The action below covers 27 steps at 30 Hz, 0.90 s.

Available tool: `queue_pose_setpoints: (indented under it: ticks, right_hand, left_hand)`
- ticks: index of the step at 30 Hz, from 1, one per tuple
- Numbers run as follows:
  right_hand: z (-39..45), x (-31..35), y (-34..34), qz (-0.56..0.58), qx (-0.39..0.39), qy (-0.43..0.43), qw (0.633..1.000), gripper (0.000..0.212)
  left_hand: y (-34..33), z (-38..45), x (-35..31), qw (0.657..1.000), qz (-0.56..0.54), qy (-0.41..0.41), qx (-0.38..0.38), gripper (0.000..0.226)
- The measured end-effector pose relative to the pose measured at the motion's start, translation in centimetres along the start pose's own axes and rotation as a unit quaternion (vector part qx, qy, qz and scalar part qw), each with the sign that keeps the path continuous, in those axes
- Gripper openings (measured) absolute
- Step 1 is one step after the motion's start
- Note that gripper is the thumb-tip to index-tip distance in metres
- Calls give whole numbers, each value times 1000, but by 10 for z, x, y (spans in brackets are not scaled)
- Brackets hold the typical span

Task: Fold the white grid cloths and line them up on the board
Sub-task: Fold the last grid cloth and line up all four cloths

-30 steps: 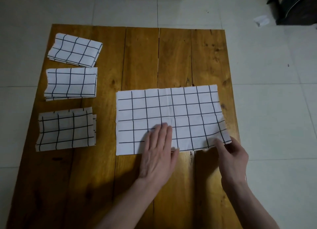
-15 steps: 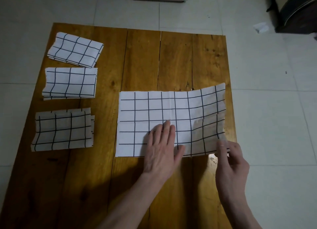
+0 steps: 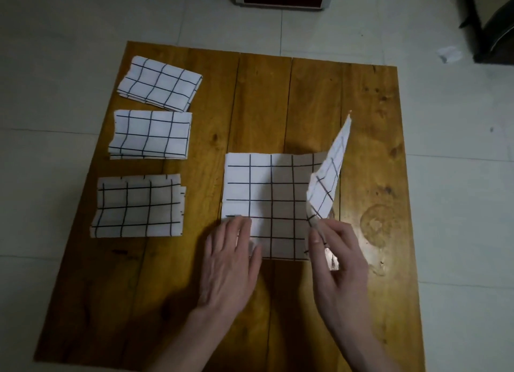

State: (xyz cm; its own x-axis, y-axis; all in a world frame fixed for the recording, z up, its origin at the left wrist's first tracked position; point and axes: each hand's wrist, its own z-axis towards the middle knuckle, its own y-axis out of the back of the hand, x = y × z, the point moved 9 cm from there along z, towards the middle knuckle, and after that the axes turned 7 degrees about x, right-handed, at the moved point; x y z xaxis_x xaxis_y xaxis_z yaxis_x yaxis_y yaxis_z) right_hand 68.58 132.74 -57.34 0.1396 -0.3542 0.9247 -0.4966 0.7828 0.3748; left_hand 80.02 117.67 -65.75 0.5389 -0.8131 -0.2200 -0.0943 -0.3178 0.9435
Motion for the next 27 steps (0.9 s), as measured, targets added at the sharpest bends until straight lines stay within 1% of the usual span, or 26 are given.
queue_pose_setpoints:
  ticks: [4, 8, 11, 19, 23, 25, 27]
  right_hand:
    - [5, -2, -45, -51, 73, 22, 996, 29]
    - [9, -22, -90, -111, 155, 27, 981, 33]
    - [10, -37, -116, -157, 195, 35, 967, 36]
    - [6, -50, -137, -206, 220, 35, 953, 40]
    - [6, -50, -139, -226, 255, 20, 940, 52]
    - [6, -46, -133, -237, 268, 38, 933, 51]
    - [11, -42, -121, -233, 262, 57, 935, 46]
  left_hand:
    - [-4, -11, 32, 1000, 7, 29, -4, 53]
    - [-7, -15, 41, 1000, -2, 25, -17, 56]
    - [-7, -16, 43, 1000, -9, 23, -19, 60]
    - [-8, -18, 44, 999, -42, 16, -24, 63]
    - [-11, -23, 42, 998, -68, -12, -13, 62]
    - [-13, -25, 42, 997, -81, -14, -6, 57]
    - [-14, -25, 42, 997, -75, -15, 3, 54]
